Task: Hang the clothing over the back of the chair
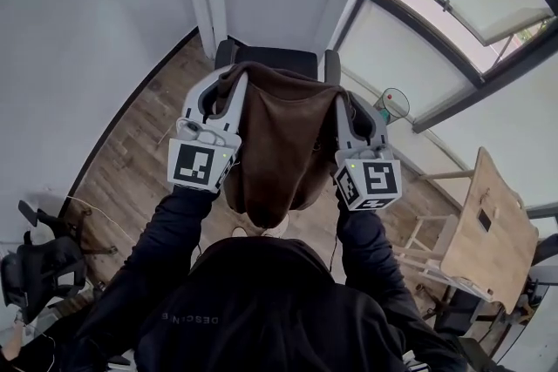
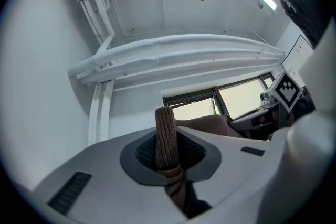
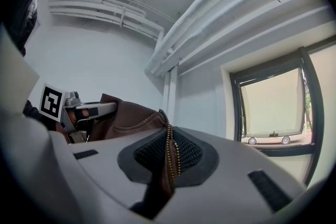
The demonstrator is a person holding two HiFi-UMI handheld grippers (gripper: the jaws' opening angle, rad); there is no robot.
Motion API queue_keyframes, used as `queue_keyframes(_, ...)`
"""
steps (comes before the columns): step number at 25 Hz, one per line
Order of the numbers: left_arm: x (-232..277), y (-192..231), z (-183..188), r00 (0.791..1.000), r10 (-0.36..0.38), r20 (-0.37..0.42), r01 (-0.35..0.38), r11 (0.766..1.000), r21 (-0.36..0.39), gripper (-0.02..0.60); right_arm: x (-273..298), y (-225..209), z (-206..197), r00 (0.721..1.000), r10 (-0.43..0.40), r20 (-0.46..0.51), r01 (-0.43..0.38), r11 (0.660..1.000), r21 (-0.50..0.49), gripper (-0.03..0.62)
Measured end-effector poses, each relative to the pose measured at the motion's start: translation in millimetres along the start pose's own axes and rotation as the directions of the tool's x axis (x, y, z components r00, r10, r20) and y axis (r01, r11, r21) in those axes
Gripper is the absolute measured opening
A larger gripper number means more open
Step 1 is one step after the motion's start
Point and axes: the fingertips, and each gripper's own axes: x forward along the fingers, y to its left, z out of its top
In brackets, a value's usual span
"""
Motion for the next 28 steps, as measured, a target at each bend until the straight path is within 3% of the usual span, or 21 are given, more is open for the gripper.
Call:
queue_keyframes(10,26.3,18.6,-31.2,0.997,0.039,-0.062,-0.039,0.999,0.014,0.049,44.9,-14.4,-27.2,0.996,0.071,-0.047,-0.069,0.997,0.034,0.046)
queue_keyframes(28,77.3,44.8,-117.8,0.985,-0.099,-0.144,0.088,0.993,-0.085,0.049,95.3,-36.1,-85.2,0.984,-0.046,-0.174,0.056,0.997,0.053,0.051)
